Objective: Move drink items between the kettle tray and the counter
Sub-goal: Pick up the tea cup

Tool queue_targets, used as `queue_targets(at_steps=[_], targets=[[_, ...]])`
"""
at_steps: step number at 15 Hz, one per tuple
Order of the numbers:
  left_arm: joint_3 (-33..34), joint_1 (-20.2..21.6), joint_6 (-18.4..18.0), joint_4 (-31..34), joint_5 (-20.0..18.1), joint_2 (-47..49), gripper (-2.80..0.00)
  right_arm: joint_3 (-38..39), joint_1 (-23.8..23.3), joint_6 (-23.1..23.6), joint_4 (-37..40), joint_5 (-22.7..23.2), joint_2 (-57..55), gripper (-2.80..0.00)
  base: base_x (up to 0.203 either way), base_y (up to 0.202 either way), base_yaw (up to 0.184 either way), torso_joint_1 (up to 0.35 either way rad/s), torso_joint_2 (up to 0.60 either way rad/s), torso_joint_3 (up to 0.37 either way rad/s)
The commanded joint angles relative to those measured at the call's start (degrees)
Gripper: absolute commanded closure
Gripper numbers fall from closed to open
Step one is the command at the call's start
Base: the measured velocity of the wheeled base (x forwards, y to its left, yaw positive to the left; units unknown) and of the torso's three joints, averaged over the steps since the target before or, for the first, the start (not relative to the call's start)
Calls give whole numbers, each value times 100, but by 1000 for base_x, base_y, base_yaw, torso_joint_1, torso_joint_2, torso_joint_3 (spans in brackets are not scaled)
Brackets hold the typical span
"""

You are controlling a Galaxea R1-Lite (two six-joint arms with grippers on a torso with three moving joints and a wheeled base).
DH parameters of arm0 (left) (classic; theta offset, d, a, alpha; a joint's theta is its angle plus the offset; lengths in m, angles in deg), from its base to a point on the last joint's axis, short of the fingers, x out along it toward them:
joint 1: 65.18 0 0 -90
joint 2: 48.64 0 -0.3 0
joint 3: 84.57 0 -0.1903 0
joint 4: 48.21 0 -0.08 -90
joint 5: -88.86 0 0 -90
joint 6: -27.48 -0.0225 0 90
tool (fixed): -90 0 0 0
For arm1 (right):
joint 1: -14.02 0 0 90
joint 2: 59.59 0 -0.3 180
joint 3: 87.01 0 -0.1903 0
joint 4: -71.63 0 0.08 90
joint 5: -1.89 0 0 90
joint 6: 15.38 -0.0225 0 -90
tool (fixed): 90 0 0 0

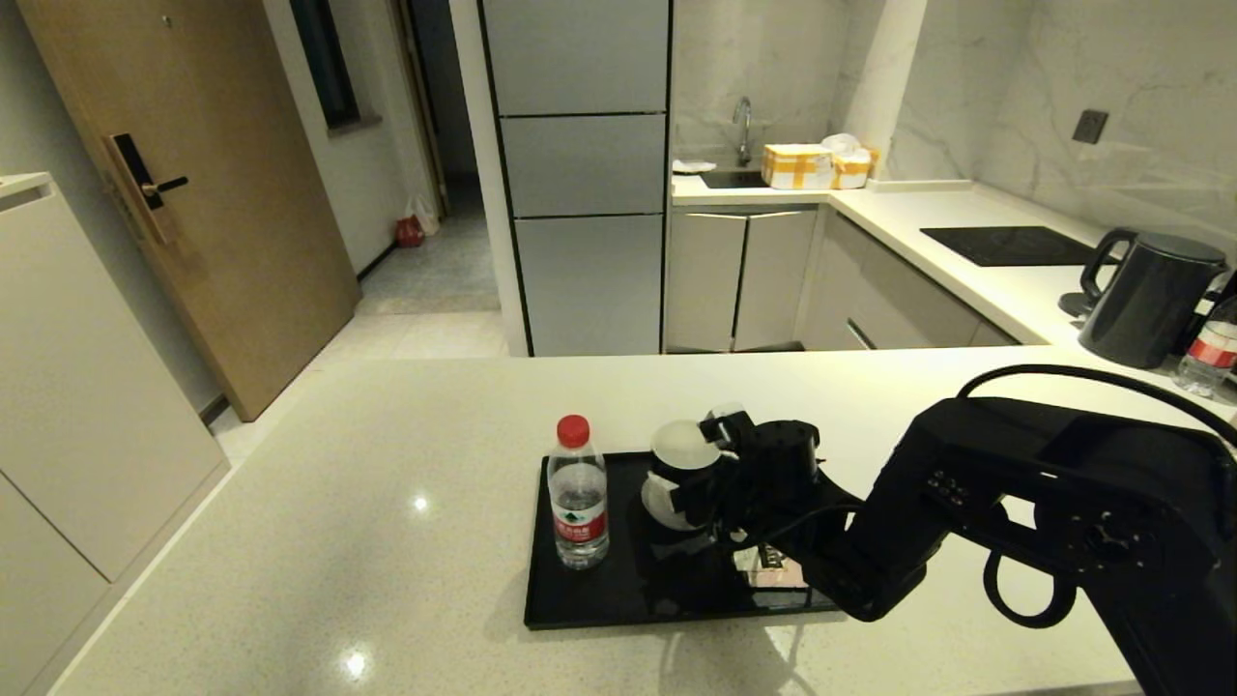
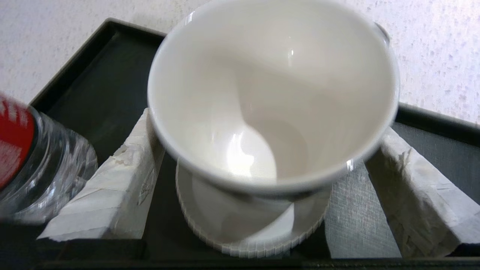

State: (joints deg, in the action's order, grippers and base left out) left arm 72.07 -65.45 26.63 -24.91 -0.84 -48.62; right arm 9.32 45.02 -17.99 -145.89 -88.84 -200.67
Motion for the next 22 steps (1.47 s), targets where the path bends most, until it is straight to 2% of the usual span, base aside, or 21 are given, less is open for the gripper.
queue_targets(at_steps=[1,18,22], targets=[[9,0,-3,-1,5,-11,0,-192,2,6,24,-15,-103,-280,0,0,0,0,0,0],[9,0,-3,-1,5,-11,0,-901,-21,24,495,-129,-443,-280,0,0,0,0,0,0],[9,0,-3,-1,5,-11,0,-849,-33,24,461,-138,-437,-280,0,0,0,0,0,0]])
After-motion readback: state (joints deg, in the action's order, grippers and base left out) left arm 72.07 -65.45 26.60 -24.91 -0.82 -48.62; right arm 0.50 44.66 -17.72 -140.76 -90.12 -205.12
